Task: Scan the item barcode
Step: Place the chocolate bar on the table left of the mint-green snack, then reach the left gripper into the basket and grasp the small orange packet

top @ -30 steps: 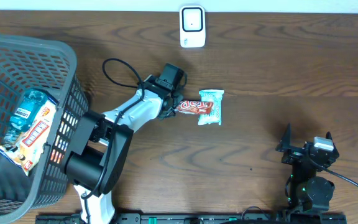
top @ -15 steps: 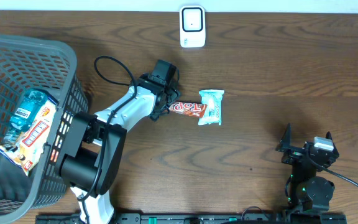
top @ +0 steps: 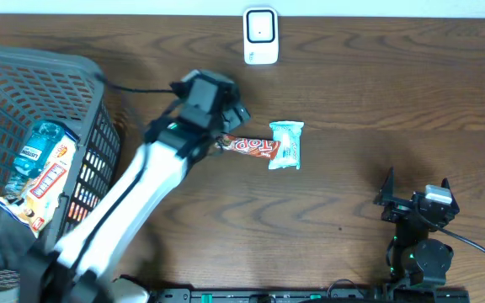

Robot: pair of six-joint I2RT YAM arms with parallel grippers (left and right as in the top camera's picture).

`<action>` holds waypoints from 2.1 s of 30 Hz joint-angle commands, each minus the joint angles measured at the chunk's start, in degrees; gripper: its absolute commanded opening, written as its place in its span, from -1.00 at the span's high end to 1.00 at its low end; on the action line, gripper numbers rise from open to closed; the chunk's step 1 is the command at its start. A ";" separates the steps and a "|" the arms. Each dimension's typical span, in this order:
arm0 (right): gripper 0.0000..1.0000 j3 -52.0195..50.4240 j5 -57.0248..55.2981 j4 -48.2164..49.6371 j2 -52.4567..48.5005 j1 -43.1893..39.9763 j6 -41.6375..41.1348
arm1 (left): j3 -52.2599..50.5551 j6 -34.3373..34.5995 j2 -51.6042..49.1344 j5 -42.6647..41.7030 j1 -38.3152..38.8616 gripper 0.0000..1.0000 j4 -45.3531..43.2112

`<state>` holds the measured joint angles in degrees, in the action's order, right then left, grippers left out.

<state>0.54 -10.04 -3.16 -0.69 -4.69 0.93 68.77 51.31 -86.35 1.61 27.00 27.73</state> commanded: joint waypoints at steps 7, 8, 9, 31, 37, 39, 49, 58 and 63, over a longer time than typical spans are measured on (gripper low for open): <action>-0.99 -0.22 0.09 -0.04 0.24 -0.15 0.87 | -0.07 -11.63 23.61 21.11 -5.99 -0.93 2.49; -0.98 -0.22 0.09 -0.04 0.24 -0.15 0.87 | -0.07 -11.23 25.59 22.40 -7.15 -0.93 3.43; -0.99 -0.22 0.09 -0.04 0.24 -0.15 0.87 | -0.07 -10.14 27.10 23.45 -8.20 -0.93 4.44; -0.98 -0.22 0.09 -0.04 0.24 -0.15 0.87 | -0.07 3.87 28.30 20.74 -47.95 -0.96 35.17; -0.99 -0.22 0.09 -0.04 0.24 -0.15 0.87 | -0.07 0.61 18.97 13.53 -55.87 -0.96 38.14; -0.98 -0.22 0.09 -0.04 0.24 -0.15 0.87 | -0.07 -1.99 15.17 11.17 -57.35 -0.96 38.14; -0.99 -0.22 0.09 -0.04 0.24 -0.15 0.87 | -0.31 -12.33 -2.54 2.84 -58.88 -0.96 37.99; -0.99 -0.22 0.09 -0.04 0.24 -0.15 0.90 | -3.43 -13.86 -6.45 2.84 -58.53 -0.96 33.75; -0.99 -0.22 0.09 -0.04 0.24 -0.15 0.87 | -8.00 -15.96 -6.47 0.61 -58.53 -0.96 27.93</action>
<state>0.54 -10.02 -3.16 -0.69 -4.71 0.93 64.07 37.89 -92.58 4.32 -31.70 58.08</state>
